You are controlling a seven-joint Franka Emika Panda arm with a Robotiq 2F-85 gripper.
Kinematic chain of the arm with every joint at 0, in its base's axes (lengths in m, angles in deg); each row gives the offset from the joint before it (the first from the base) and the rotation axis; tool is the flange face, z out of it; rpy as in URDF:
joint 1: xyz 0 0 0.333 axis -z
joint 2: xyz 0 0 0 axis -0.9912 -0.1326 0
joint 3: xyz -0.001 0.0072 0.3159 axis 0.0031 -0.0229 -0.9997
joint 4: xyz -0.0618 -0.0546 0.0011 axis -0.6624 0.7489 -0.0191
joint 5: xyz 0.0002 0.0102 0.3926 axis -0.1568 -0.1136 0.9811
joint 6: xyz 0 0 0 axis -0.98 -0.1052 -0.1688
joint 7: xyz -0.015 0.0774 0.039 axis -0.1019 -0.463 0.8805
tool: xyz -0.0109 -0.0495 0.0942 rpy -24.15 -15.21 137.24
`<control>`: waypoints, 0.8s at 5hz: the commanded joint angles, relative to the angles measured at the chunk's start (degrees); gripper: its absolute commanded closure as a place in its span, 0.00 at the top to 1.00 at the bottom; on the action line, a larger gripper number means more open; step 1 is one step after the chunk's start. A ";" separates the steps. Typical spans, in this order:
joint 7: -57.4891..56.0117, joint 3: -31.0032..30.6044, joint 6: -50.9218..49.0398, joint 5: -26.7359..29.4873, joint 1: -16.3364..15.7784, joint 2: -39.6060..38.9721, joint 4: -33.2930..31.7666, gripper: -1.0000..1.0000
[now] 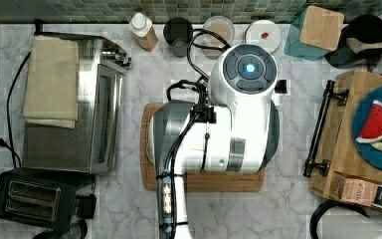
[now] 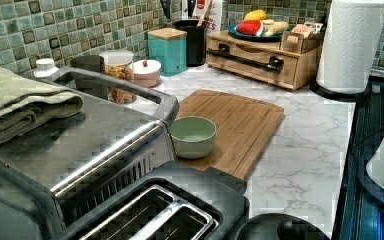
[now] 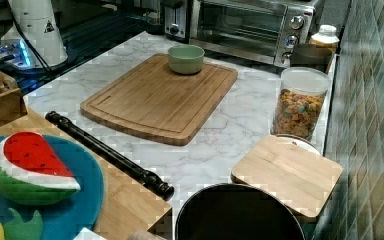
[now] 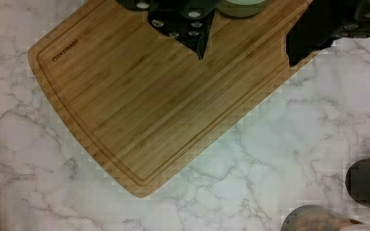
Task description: Open the drawer.
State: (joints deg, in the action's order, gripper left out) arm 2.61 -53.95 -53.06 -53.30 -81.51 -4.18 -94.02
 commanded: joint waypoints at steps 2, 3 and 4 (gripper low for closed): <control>-6.33 1.37 12.59 -5.65 0.75 3.56 -10.65 1.00; -26.22 4.32 25.77 -3.20 5.10 3.33 -16.98 1.00; -36.02 6.04 19.18 -2.98 7.45 -1.23 -9.43 1.00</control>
State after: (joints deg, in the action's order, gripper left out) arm -30.28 -53.47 -29.09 -57.50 -79.45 -4.92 -104.31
